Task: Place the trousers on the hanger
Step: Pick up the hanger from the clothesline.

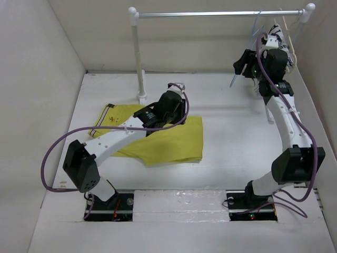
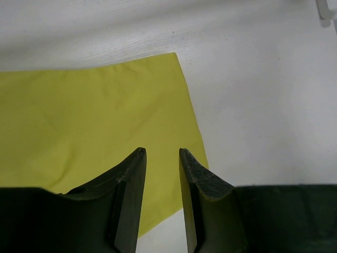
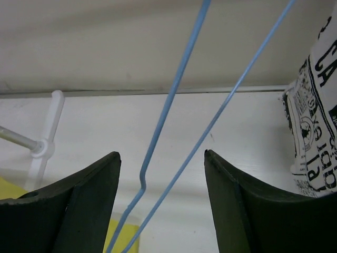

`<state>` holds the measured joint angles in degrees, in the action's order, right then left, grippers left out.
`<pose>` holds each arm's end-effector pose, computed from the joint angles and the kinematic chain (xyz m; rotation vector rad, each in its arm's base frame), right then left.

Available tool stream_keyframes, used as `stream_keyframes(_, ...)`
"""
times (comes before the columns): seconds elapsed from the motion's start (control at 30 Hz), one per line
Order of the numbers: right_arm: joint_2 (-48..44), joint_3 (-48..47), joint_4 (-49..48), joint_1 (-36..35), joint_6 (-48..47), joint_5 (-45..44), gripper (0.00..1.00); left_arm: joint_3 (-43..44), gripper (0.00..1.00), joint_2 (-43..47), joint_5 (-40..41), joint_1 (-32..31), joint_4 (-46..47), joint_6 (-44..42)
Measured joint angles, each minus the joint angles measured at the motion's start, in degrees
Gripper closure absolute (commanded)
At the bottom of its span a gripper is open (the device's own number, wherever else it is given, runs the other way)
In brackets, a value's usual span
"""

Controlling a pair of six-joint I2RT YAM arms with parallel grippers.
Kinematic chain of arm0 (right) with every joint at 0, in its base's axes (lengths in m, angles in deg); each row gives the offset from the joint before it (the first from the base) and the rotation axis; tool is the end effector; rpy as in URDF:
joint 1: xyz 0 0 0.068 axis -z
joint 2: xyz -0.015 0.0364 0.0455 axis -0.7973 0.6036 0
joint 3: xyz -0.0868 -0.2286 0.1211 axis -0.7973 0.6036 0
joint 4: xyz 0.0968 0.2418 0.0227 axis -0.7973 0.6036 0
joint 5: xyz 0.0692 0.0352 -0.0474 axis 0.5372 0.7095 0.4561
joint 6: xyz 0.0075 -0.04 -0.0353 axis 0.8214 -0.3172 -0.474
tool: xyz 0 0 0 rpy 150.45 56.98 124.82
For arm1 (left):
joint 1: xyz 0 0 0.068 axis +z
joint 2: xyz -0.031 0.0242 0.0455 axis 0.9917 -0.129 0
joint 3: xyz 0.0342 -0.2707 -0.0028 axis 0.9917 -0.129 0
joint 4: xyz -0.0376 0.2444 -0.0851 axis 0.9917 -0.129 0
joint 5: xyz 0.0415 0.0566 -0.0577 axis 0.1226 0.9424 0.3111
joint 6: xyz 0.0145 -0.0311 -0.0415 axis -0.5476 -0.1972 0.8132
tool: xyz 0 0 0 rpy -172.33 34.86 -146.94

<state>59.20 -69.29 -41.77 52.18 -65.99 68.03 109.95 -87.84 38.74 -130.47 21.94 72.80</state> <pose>0.3541 0.0106 0.4227 0.0227 1.7693 0.2998 0.2422 -0.2609 0.3368 0.3197 2.0942 -0.6547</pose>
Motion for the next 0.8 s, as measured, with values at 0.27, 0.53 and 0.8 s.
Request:
stream_keyframes(0.27,0.26,0.76,-2.58,-0.04,1.25,-0.44,0.67,-0.55,0.71,0.42,0.07,0.00,-0.09,0.31)
stream_keyframes(0.53,1.16,1.60,-7.06,1.25,3.37,4.09,0.74,-0.55,0.67,0.55,0.09,0.00,-0.09,1.38)
stream_keyframes(0.8,1.25,4.85,-12.61,2.67,6.80,7.85,1.00,0.37,0.55,0.55,0.00,0.00,-1.51,1.68)
